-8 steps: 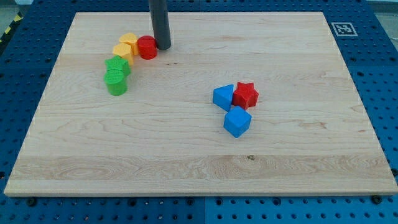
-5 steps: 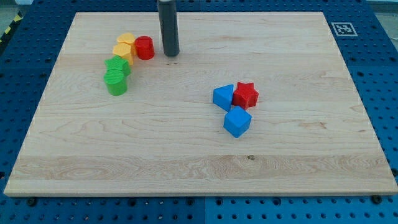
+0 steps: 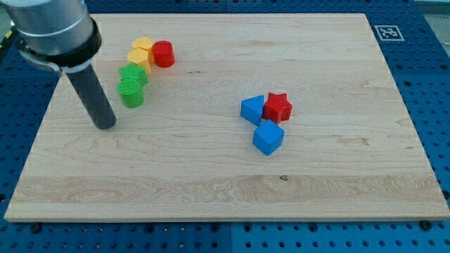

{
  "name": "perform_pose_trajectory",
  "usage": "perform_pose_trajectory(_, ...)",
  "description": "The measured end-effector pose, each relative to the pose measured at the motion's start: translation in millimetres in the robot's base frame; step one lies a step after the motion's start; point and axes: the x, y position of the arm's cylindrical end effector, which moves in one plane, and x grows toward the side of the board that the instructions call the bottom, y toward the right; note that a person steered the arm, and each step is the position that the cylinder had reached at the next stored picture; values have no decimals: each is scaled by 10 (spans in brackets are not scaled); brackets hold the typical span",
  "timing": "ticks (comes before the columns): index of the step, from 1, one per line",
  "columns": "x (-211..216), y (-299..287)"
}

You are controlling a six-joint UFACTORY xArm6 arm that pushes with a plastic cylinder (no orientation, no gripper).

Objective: Nudge the line of blocks bit a up

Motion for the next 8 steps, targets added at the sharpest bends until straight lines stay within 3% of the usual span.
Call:
perform_pose_trajectory(6, -183, 441)
perform_pose_trajectory(8, -105, -92)
